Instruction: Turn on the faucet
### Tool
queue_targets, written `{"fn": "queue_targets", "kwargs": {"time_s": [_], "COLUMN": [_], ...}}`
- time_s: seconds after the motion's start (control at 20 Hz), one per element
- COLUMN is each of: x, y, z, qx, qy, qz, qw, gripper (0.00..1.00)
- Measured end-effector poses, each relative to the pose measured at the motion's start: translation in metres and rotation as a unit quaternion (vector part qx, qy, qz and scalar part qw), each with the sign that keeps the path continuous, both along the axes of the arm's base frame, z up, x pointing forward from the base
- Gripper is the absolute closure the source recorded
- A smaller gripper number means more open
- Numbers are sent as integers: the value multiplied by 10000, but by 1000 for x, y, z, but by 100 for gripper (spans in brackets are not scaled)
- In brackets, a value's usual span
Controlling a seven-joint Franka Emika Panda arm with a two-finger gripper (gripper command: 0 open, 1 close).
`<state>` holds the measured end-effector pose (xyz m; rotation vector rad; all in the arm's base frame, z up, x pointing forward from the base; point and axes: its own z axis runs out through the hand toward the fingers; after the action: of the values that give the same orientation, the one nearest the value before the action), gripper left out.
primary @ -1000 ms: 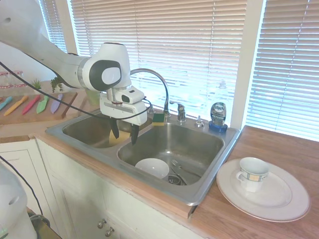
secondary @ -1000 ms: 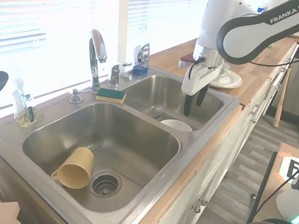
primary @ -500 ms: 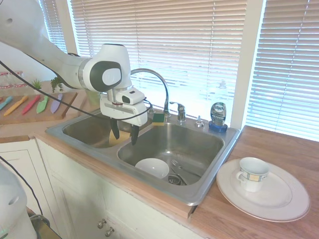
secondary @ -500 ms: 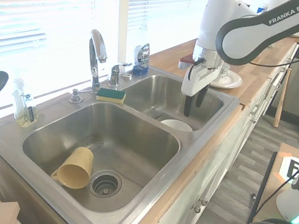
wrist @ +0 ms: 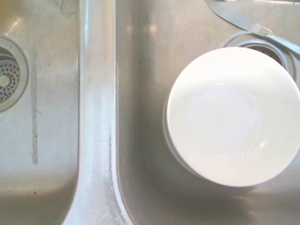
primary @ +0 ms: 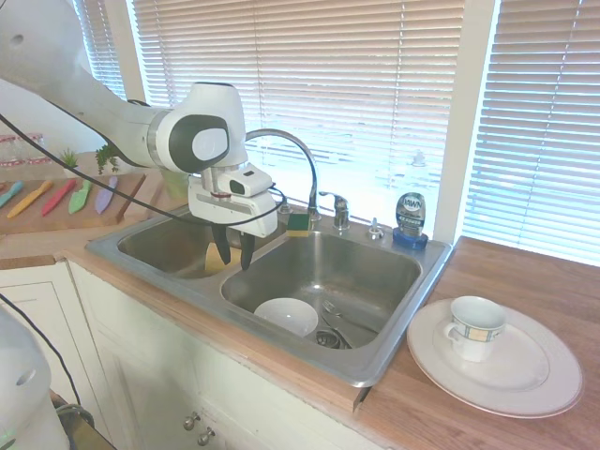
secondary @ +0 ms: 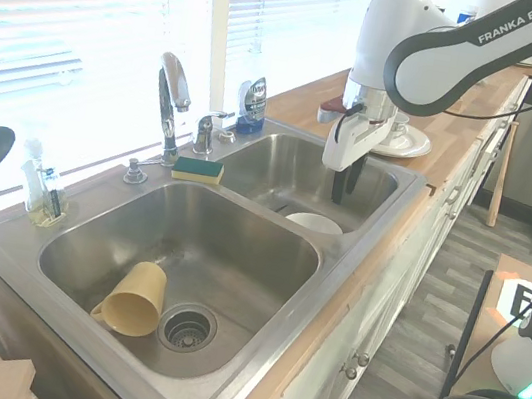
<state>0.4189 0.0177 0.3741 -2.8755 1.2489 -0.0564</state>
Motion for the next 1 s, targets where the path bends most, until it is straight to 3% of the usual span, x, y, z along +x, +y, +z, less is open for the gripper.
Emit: {"fn": "queue_targets", "kwargs": {"time_s": [0.65,0.8,1.0], "x": [4,20,66], "y": [-1,-3,-3], "z": [7,17,18], "qx": [-15,-74,-174], "qy": [-130,-270,-380], "qz": [3,15,-44], "qw": [9999,9996,9991], "gripper": [100,100,100]}}
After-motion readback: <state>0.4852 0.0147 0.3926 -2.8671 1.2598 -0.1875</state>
